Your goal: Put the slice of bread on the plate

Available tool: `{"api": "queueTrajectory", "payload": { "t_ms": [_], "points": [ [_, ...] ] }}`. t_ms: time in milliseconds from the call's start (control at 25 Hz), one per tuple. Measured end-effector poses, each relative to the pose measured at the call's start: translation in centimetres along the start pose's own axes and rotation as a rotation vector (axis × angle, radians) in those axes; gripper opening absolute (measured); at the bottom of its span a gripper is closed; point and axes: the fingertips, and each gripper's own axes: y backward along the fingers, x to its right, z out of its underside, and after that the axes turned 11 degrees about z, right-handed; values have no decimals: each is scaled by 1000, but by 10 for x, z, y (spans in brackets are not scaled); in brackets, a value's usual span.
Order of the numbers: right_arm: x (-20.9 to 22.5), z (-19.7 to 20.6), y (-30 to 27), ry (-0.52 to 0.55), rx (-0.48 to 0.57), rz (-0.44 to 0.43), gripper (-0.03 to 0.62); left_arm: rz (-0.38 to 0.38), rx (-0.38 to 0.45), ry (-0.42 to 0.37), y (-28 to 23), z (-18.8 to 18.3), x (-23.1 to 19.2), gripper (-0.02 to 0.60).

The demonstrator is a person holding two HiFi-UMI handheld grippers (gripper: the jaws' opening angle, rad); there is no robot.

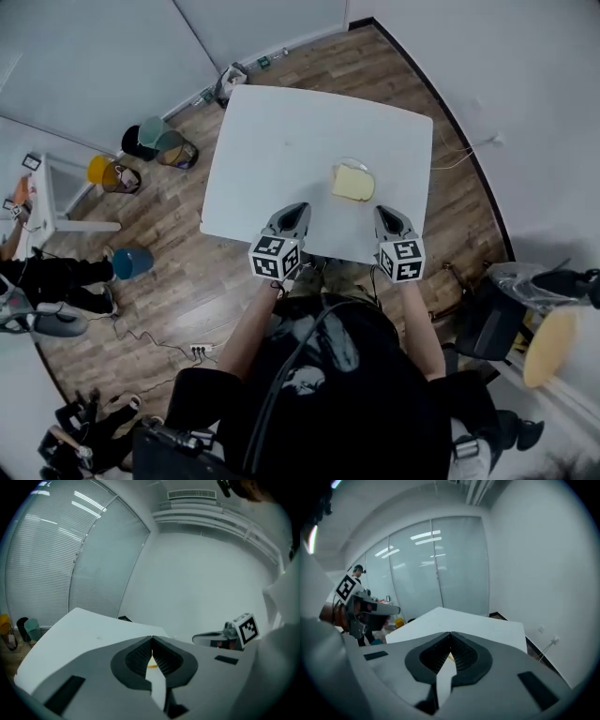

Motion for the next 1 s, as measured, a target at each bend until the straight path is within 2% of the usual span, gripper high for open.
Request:
{"api": "queueTrajectory", "payload": {
  "t_ms": [80,120,280,400,640,1000],
  "points": [
    [1,-9,23,-51,51,25,8,16,43,20,0,-18,6,8],
    [2,-12,32,-71,71,39,8,23,54,6,0,-26,11,8],
    [5,-27,60,-161,135,62,8,43,38,-152,-2,-45,37,8],
    [6,-37,70,-173,168,69,8,67,22,-206,-4,-46,53,8],
    [16,-50,75,-204,215,75,8,105,-3,-233,-13,-42,66,8],
    [15,-51,73,-204,224,56,8,92,9,-227,-12,-44,65,8]
  ]
}}
